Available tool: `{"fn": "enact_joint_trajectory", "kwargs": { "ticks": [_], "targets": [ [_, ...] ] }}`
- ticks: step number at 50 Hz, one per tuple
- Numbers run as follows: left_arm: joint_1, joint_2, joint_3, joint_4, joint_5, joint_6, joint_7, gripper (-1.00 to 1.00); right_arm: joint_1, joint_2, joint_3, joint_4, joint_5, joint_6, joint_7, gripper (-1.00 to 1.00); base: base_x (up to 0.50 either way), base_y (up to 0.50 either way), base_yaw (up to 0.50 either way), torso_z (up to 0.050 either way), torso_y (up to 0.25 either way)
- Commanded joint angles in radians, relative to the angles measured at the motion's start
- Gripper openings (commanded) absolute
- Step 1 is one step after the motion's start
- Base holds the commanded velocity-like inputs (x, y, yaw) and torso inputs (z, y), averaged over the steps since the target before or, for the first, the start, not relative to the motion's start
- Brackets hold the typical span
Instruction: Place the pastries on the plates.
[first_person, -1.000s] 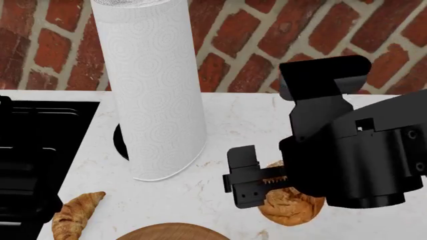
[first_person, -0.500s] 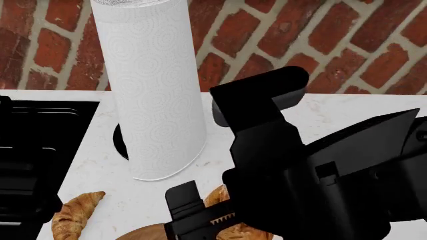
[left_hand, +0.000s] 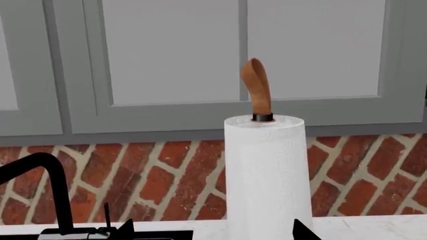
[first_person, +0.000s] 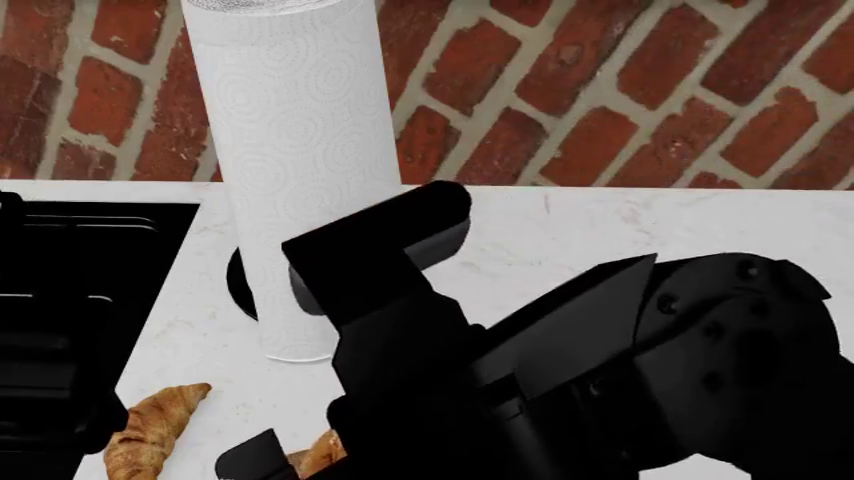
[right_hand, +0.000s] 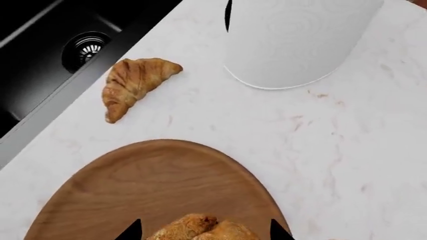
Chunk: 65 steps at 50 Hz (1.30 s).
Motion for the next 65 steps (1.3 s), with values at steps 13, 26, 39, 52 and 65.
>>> {"fn": "enact_joint_trajectory", "kwargs": {
  "ticks": [13,26,39,52,65],
  "targets": [
    [0.062,0.039,-0.071,0.001,0.002,-0.055,0.0,1.0,-0.09,-0.105,-0.015,0.028,-0.146,0.023,-0.115,-1.0,0.02,0.0,0.0,0.0,0.0],
    [0.077,0.05,-0.093,0.0,-0.003,-0.072,0.0,1.0,-0.131,-0.127,-0.029,0.03,-0.192,0.027,-0.155,-1.0,0.02,0.0,0.0,0.0,0.0],
    [0.096,0.062,-0.123,-0.002,-0.002,-0.091,0.0,1.0,-0.135,-0.123,-0.043,0.012,-0.183,0.037,-0.164,1.0,0.03,0.0,0.0,0.0,0.0],
    [0.093,0.059,-0.115,-0.001,-0.003,-0.088,0.0,1.0,-0.02,-0.102,-0.047,-0.056,-0.076,0.014,-0.064,1.0,0.03,0.0,0.0,0.0,0.0],
    [0.097,0.07,-0.12,-0.007,-0.002,-0.101,0.0,1.0,0.058,-0.008,-0.019,-0.113,-0.018,-0.014,-0.002,1.0,0.03,0.0,0.0,0.0,0.0]
  ]
}}
